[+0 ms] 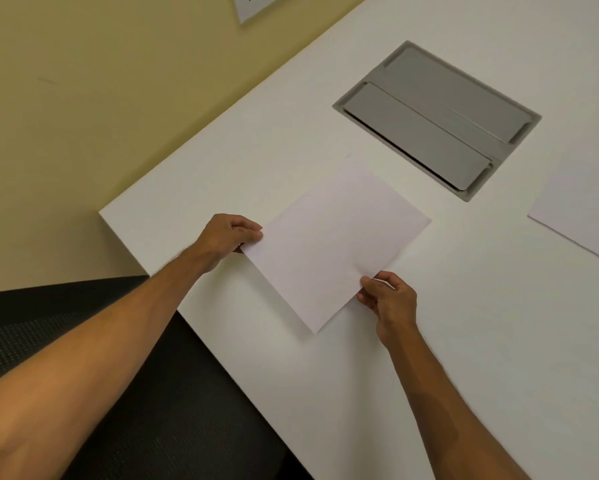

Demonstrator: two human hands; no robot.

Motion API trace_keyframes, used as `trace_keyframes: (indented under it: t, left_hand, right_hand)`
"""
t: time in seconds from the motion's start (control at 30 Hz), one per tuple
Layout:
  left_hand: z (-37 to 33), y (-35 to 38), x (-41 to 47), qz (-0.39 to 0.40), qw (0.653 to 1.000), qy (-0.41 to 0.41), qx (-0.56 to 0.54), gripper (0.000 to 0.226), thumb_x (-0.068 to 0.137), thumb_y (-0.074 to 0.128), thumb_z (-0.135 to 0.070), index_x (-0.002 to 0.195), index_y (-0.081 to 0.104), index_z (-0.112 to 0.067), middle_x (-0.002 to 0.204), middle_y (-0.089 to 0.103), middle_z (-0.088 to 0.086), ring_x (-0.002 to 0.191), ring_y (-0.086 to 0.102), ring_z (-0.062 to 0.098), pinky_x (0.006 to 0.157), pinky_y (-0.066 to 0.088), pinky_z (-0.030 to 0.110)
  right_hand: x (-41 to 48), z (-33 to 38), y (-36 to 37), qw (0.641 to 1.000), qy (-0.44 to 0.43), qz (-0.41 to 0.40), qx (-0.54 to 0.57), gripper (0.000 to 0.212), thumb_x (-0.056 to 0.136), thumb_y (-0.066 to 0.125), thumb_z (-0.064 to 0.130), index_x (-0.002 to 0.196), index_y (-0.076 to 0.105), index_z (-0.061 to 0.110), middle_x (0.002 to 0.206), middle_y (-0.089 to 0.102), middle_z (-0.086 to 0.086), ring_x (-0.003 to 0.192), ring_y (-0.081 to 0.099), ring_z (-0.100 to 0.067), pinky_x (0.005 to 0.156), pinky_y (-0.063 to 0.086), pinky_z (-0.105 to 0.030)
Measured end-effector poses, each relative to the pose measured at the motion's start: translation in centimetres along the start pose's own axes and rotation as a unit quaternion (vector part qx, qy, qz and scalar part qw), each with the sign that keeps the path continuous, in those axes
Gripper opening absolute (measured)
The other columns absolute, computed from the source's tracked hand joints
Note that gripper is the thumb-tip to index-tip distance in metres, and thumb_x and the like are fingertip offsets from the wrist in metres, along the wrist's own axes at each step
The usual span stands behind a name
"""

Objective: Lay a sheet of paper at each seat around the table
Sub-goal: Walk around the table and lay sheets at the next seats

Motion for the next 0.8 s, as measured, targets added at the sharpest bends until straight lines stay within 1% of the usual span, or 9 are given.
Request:
trace_keyframes:
  t: [0.17, 0.23, 0.3, 0.37, 0.47, 0.57, 0.63, 0.73, 0.8]
  left_hand:
    - [1.9, -1.1, 0.7, -0.019, 1.000, -0.005, 0.001, 0.013, 0.077, 0.084, -0.009, 0.087, 0.077, -0.013, 0.077, 0.077, 0.002, 0.070, 0.073, 0.011, 0.064, 0.058, 0.024]
    - [2.5, -1.2, 0.9, -0.029, 1.000, -0.004, 0.008, 0.013, 0.076, 0.085, -0.010, 0.085, 0.077, -0.014, 0.079, 0.077, 0.005, 0.070, 0.072, 0.013, 0.066, 0.057, 0.026]
    - [3.0, -1.1, 1.1, -0.032, 0.999, -0.006, 0.017, 0.012, 0.076, 0.085, -0.012, 0.084, 0.077, -0.014, 0.079, 0.076, 0.006, 0.071, 0.071, 0.015, 0.067, 0.056, 0.027]
    - [3.4, -0.9, 1.2, -0.031, 0.999, -0.007, 0.025, 0.011, 0.075, 0.086, -0.013, 0.082, 0.077, -0.016, 0.073, 0.075, 0.001, 0.068, 0.070, 0.013, 0.066, 0.054, 0.026]
    - [3.8, -0.6, 1.1, -0.034, 0.998, 0.004, 0.054, 0.011, 0.075, 0.086, -0.015, 0.079, 0.078, -0.021, 0.064, 0.071, -0.008, 0.060, 0.066, 0.004, 0.062, 0.051, 0.021]
    - [4.0, -0.5, 1.0, -0.043, 0.996, 0.016, 0.081, 0.010, 0.076, 0.085, -0.017, 0.081, 0.078, -0.021, 0.065, 0.069, -0.007, 0.058, 0.062, 0.002, 0.064, 0.051, 0.020]
    - [4.1, -0.4, 0.9, -0.047, 0.995, 0.020, 0.091, 0.010, 0.077, 0.085, -0.017, 0.082, 0.077, -0.020, 0.067, 0.067, -0.004, 0.059, 0.059, 0.005, 0.065, 0.049, 0.021]
    - [4.1, -0.1, 0.8, -0.054, 0.994, 0.023, 0.094, 0.010, 0.078, 0.083, -0.014, 0.084, 0.077, -0.019, 0.071, 0.067, 0.000, 0.062, 0.059, 0.007, 0.066, 0.048, 0.021]
    - [4.0, 0.0, 0.7, -0.060, 0.993, 0.030, 0.097, 0.010, 0.078, 0.082, -0.013, 0.085, 0.076, -0.019, 0.072, 0.067, 0.001, 0.064, 0.060, 0.007, 0.066, 0.049, 0.022]
  right_hand:
    - [0.4, -0.8, 1.2, 0.999, -0.004, -0.028, -0.046, 0.013, 0.079, 0.078, 0.001, 0.080, 0.070, 0.010, 0.071, 0.072, -0.003, 0.061, 0.069, -0.019, 0.061, 0.058, -0.026]
    - [0.6, -0.9, 1.0, 0.991, -0.021, -0.060, -0.117, 0.010, 0.079, 0.079, 0.007, 0.079, 0.069, 0.011, 0.076, 0.074, -0.008, 0.063, 0.068, -0.021, 0.061, 0.058, -0.028]
    - [0.7, -0.7, 0.7, 0.975, -0.043, -0.089, -0.197, 0.011, 0.078, 0.079, 0.013, 0.075, 0.069, 0.014, 0.072, 0.073, -0.008, 0.059, 0.067, -0.020, 0.064, 0.060, -0.034]
    - [0.9, -0.3, 0.8, 0.963, -0.055, -0.098, -0.246, 0.013, 0.076, 0.079, 0.014, 0.073, 0.067, 0.018, 0.068, 0.072, -0.005, 0.062, 0.069, -0.023, 0.072, 0.062, -0.039]
    - [1.1, 0.2, 0.9, 0.946, -0.067, -0.111, -0.296, 0.015, 0.074, 0.077, 0.016, 0.083, 0.065, 0.021, 0.078, 0.072, -0.002, 0.076, 0.071, -0.028, 0.074, 0.060, -0.040]
    - [0.8, 0.4, 0.8, 0.933, -0.078, -0.129, -0.326, 0.030, 0.078, 0.078, 0.020, 0.101, 0.059, 0.023, 0.087, 0.069, 0.001, 0.081, 0.070, -0.023, 0.068, 0.049, -0.030]
    - [0.5, 0.3, 0.7, 0.928, -0.083, -0.136, -0.336, 0.036, 0.080, 0.077, 0.020, 0.108, 0.054, 0.023, 0.086, 0.070, 0.002, 0.080, 0.068, -0.020, 0.069, 0.044, -0.030]
    - [0.1, 0.2, 0.6, 0.917, -0.088, -0.149, -0.358, 0.040, 0.081, 0.075, 0.020, 0.111, 0.050, 0.023, 0.082, 0.068, 0.005, 0.071, 0.060, -0.011, 0.069, 0.039, -0.030]
    - [-0.1, 0.1, 0.7, 0.910, -0.094, -0.151, -0.375, 0.040, 0.080, 0.073, 0.020, 0.112, 0.048, 0.023, 0.079, 0.065, 0.007, 0.070, 0.059, -0.012, 0.069, 0.039, -0.030]
Point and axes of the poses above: each hand's wrist, its own x-axis towards the middle knuckle, its own y-axis out of the palm, z = x × y, the point moved 9 cm from there along x, towards the middle knuckle
